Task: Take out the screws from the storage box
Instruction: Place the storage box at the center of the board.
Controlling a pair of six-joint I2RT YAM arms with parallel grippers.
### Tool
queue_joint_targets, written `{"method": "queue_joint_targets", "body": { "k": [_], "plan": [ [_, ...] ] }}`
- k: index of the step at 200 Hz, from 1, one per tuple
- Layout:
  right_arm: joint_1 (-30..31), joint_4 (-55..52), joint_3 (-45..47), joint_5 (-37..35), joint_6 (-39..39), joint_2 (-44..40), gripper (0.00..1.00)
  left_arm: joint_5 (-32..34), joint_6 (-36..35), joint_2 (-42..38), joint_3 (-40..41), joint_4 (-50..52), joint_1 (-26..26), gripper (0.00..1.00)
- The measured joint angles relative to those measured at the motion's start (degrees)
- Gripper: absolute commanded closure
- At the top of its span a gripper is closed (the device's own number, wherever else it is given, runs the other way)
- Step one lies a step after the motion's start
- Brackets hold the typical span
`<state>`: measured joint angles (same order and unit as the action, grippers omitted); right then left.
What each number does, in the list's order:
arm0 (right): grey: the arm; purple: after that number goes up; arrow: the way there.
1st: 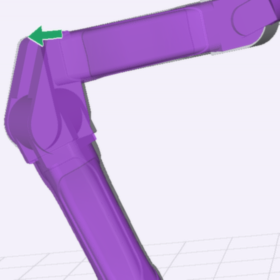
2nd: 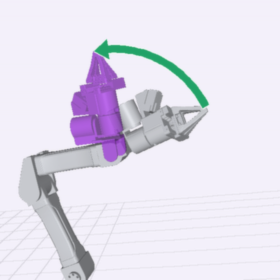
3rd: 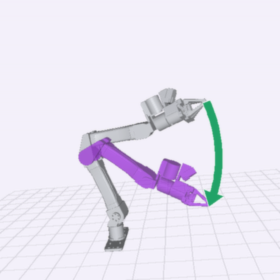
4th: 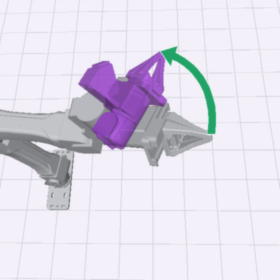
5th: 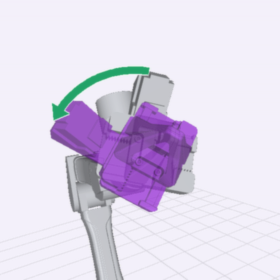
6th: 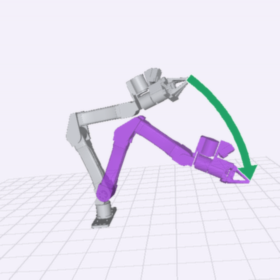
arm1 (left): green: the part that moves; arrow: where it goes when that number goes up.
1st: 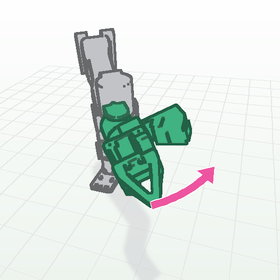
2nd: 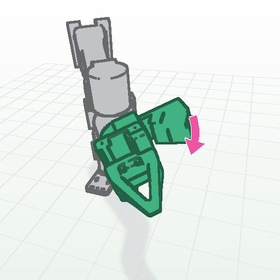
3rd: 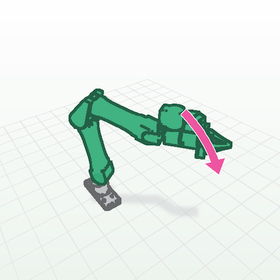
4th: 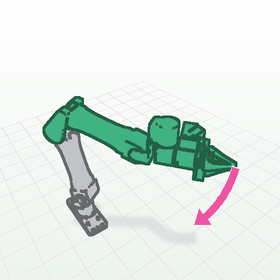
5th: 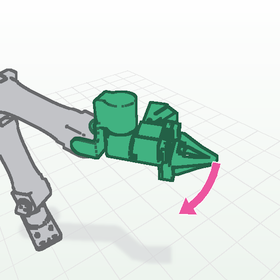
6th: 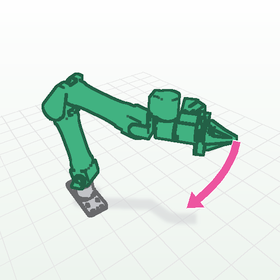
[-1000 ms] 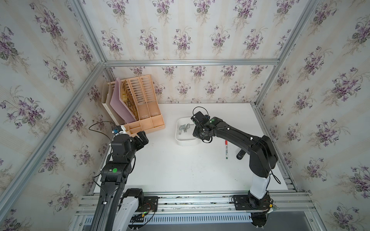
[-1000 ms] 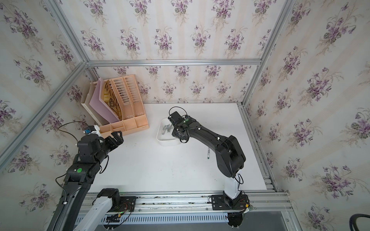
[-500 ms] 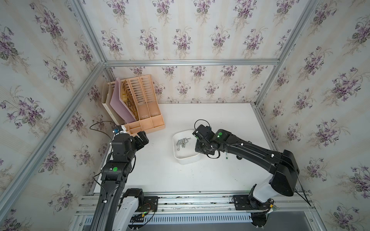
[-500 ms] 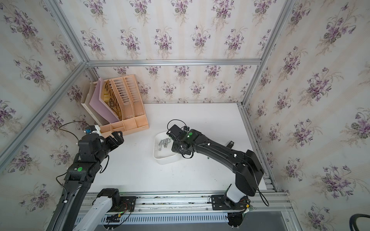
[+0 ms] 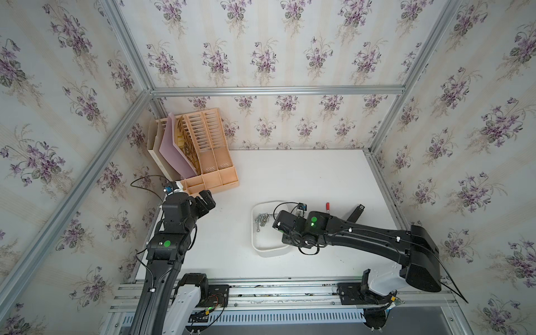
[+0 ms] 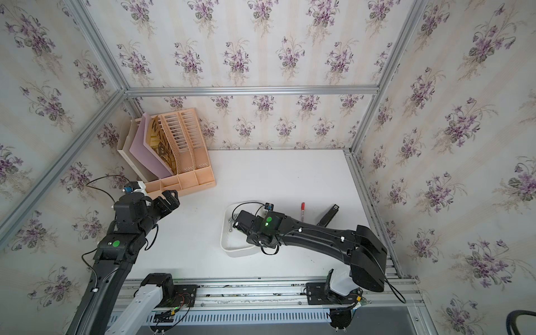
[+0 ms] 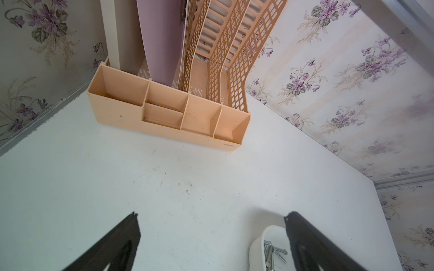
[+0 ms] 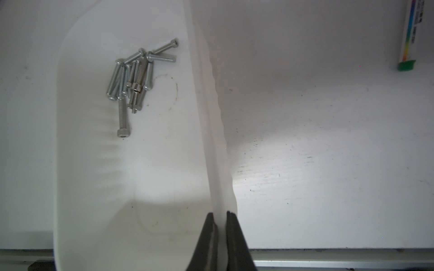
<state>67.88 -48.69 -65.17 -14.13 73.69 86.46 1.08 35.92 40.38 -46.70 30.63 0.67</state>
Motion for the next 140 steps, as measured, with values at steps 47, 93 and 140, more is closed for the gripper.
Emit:
{"method": "queue_joint_targets", "body": {
  "k": [47,93,140],
  "plan": [
    [5.57,5.18,8.04,-2.36,5.86,-1.88,1.0,0.0,0.04,0.04,0.0,0.07,0.0,0.01],
    [8.44,9.05,13.6,-2.29,9.05,-2.78,1.0,-0.02,0.07,0.35,-0.02,0.22,0.0,0.0],
    [9.86,12.74,18.25,-2.19,10.82,-5.22,1.0,-0.04,0.24,0.72,-0.02,0.42,0.0,0.01]
  ]
}}
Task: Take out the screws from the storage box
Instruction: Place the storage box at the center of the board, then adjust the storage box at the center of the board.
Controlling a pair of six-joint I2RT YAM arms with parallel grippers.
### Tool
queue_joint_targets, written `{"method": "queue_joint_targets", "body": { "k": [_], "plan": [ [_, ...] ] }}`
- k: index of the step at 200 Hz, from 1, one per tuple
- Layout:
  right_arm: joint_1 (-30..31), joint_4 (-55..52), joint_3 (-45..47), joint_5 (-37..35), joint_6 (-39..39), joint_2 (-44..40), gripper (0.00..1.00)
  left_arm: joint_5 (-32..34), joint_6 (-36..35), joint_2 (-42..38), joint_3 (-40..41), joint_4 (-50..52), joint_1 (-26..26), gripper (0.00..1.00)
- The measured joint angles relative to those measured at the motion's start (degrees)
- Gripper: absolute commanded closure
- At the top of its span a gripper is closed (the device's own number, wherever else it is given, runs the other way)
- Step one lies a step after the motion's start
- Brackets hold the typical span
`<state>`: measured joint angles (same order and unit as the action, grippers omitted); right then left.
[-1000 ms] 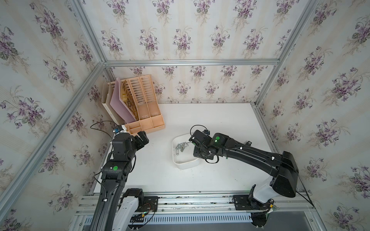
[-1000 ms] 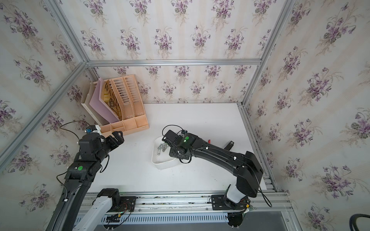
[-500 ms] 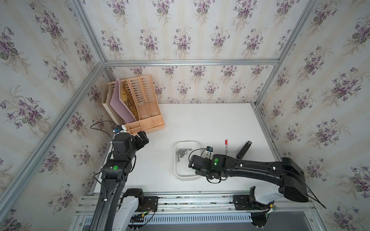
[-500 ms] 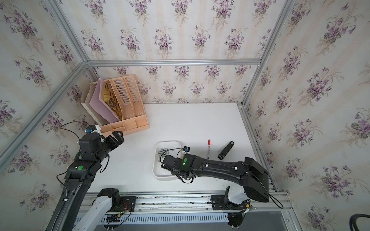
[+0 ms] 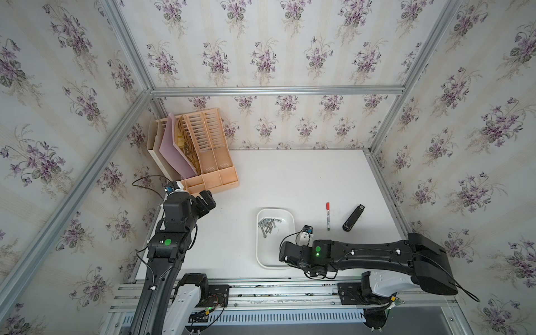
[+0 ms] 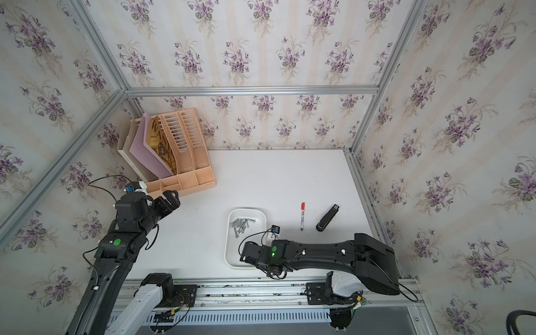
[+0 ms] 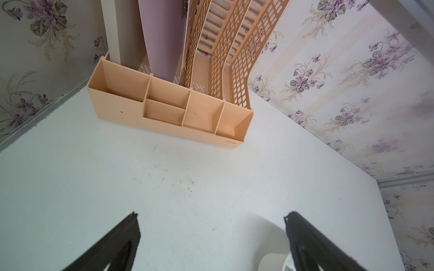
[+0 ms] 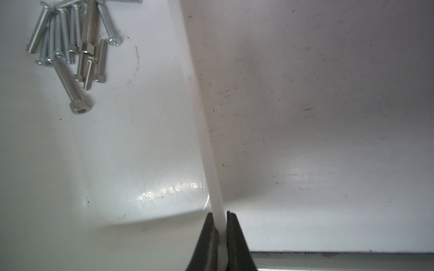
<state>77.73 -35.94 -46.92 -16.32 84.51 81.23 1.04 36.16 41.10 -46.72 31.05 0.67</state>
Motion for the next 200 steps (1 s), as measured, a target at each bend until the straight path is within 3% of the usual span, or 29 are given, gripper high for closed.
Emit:
{"method": "queue_joint_targets", "body": {
  "k": [48,60,71,87,135,190,200],
  "plan": [
    [0.31,4.83,3.17,0.17,-0.66,-2.45,0.97,-0.17,0.0,0.28,0.0,0.02,0.0,0.01],
    [0.33,6.56,4.5,0.33,-1.07,-3.74,0.88,-0.17,0.0,0.28,0.0,0.04,0.0,0.0],
    [0.5,7.52,5.51,0.44,-1.57,-4.96,0.69,-0.17,0.0,0.28,0.0,0.02,0.0,0.01],
    [0.79,8.22,6.47,1.73,-2.45,-6.88,0.62,-0.2,0.0,0.33,0.0,0.04,0.0,0.0],
    [1.11,7.15,5.01,1.57,-3.78,-7.1,0.72,-0.59,0.0,0.68,-0.07,0.07,0.0,0.0],
    [1.27,-0.02,-5.22,-2.43,-8.0,0.52,0.61,-0.61,-0.02,1.14,-0.11,0.13,0.0,0.01],
    [1.25,-1.4,-7.43,-3.82,-8.74,1.25,0.38,-0.63,-0.02,1.25,-0.11,0.15,0.0,0.01]
  ]
}}
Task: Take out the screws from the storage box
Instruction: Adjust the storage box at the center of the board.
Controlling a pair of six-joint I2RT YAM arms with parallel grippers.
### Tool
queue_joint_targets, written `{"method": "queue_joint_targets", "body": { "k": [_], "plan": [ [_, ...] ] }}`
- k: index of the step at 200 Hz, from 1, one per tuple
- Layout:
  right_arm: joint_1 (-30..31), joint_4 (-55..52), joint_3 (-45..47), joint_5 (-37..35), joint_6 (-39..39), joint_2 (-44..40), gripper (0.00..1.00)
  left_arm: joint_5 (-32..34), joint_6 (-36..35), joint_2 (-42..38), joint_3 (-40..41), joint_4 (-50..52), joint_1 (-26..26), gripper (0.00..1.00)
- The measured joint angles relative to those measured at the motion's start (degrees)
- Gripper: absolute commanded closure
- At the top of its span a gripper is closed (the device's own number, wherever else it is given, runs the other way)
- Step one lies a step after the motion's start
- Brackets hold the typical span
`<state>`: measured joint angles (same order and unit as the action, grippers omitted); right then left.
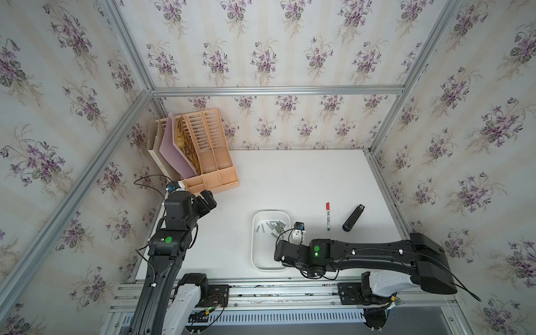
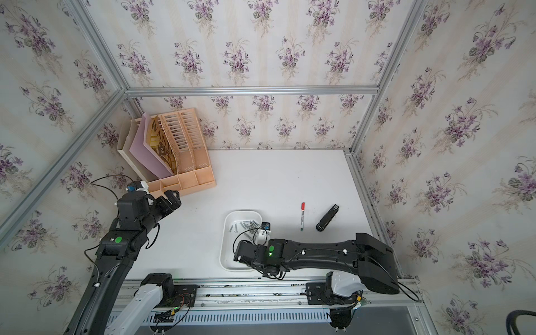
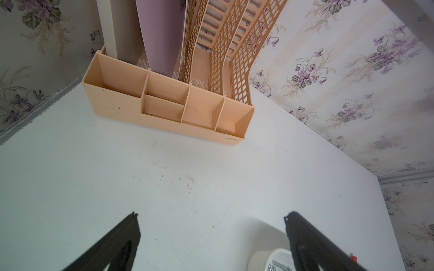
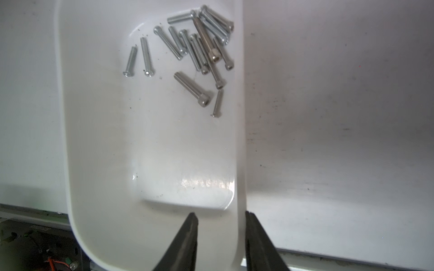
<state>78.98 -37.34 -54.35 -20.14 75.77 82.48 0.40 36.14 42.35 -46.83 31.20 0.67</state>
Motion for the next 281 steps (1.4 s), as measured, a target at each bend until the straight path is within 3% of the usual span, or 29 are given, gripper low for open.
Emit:
{"method": "queue_joint_targets", "body": {
  "k": [8,13,65,99,120,133,150,226,281],
  "plan": [
    [-0.02,-0.94,-1.25,-1.11,-0.85,0.26,0.25,-0.15,0.0,0.04,0.0,0.04,0.0,0.01],
    [-0.04,-1.55,-1.84,-1.86,-1.03,0.31,0.23,-0.15,0.0,0.07,-0.07,0.09,0.0,0.0],
    [-2.71,-4.35,-0.98,-4.37,-3.87,0.5,0.33,-0.2,0.0,0.24,-0.42,0.24,0.0,0.0],
    [-5.14,-3.02,0.63,-2.19,-5.97,2.27,0.5,-0.37,0.0,0.48,-0.42,0.28,0.0,0.01],
    [-5.77,-1.42,0.81,-0.59,-7.23,3.65,0.78,-0.37,0.0,0.59,-0.42,0.28,0.0,0.0],
    [-5.81,-0.28,0.81,0.42,-7.96,4.72,0.83,-0.39,0.0,0.7,-0.42,0.28,0.0,0.0],
    [-5.92,-0.15,0.2,1.16,-9.03,6.6,1.0,-0.42,0.0,0.76,-0.42,0.28,0.0,0.0],
    [-5.81,-6.43,-6.12,1.95,-3.67,11.61,1.0,-0.57,0.0,1.27,-0.46,0.28,0.0,0.01],
    [-4.37,-19.98,-16.28,3.3,-0.35,14.43,1.0,-0.57,0.0,1.51,-0.63,0.31,0.0,0.01]
  ]
}}
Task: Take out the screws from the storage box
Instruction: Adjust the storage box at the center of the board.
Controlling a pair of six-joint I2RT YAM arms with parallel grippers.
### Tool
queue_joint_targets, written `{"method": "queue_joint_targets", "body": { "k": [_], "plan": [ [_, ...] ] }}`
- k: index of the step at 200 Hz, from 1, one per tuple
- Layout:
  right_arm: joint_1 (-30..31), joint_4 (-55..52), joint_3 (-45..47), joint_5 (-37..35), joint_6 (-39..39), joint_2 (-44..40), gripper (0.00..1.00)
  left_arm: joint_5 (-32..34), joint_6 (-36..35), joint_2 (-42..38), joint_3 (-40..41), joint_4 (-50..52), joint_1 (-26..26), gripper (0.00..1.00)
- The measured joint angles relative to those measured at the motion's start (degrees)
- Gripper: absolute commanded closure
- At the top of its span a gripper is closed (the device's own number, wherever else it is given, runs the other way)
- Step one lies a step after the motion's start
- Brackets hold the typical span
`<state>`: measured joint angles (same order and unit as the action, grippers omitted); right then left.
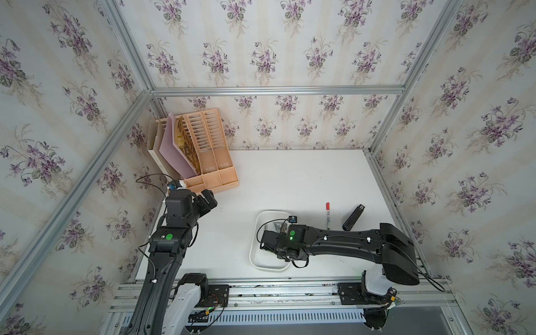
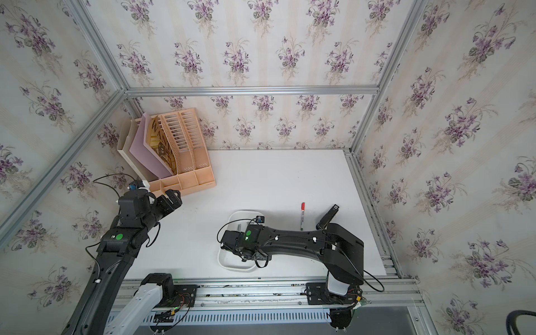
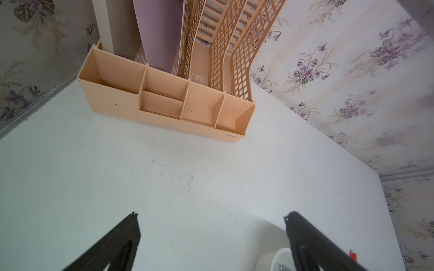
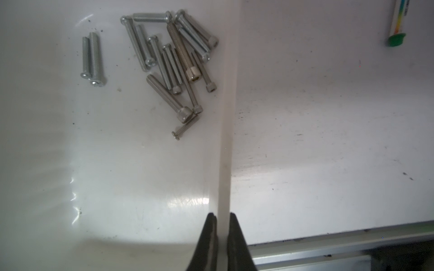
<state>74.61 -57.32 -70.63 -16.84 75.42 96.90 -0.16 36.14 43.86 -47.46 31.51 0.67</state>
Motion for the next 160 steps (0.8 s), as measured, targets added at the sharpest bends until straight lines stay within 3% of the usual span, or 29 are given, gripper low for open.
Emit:
{"method": "queue_joint_targets", "body": {
  "k": [90,160],
  "plan": [
    [1.49,-16.15,-10.73,3.56,-0.87,-1.64,1.0,-0.09,0.0,0.42,-0.11,0.02,0.0,0.0],
    [1.62,-11.58,0.79,2.91,-3.41,-5.46,1.0,-0.2,0.0,0.76,-0.33,0.09,0.0,0.01]
  ]
}}
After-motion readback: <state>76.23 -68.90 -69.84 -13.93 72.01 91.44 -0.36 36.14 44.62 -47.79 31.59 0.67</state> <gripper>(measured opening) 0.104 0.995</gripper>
